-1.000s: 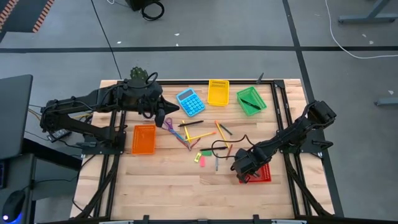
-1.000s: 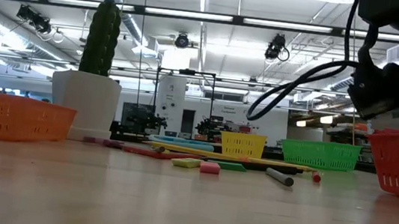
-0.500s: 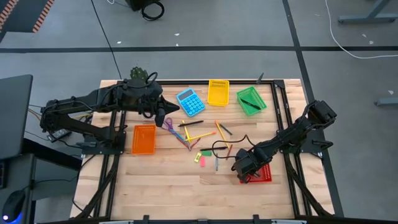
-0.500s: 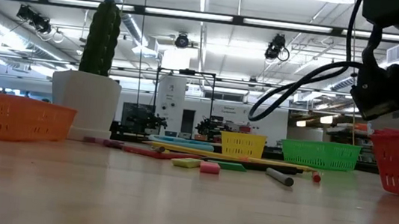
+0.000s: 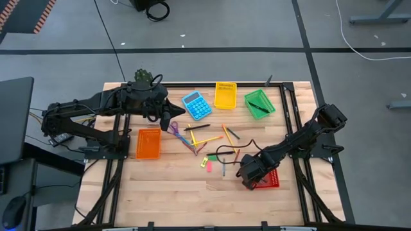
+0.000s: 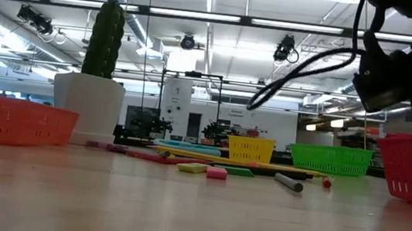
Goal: Sort crayons/erasers/pens/pencils in bins
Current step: Put the top right gray crayon into the red bin, then put the green crayon into the red bin
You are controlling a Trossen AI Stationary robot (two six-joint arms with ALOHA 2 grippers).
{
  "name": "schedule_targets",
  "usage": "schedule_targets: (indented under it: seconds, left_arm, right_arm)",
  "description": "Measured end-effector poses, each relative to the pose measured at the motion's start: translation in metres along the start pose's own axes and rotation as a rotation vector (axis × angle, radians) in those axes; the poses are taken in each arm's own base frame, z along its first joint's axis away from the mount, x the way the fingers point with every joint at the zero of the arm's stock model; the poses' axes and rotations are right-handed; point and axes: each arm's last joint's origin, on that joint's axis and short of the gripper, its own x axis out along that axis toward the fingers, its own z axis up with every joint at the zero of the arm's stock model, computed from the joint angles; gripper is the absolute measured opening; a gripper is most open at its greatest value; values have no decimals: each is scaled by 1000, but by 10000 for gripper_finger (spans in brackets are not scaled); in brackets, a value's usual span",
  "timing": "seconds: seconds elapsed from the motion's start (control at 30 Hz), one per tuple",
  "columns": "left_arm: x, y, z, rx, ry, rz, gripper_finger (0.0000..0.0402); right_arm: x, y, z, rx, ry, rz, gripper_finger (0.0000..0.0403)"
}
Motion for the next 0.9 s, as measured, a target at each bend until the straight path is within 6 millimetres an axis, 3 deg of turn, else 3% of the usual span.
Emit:
schedule_targets:
  seconds: [0.37, 0.63, 0.77, 0.9]
  left_arm:
    - [0, 0, 0, 0, 0, 0, 23]
    - [0, 0, 0, 0, 0, -1, 20]
    - [0, 0, 0, 0, 1, -2, 16]
    - [0, 0, 0, -1, 0, -2, 20]
  right_arm:
    - [-22, 14, 2, -25, 18, -13, 80]
    - [-50, 22, 1, -96, 62, -76, 80]
    - [-68, 28, 10, -134, -3, -84, 80]
    - [-84, 29, 32, -114, -98, -66, 80]
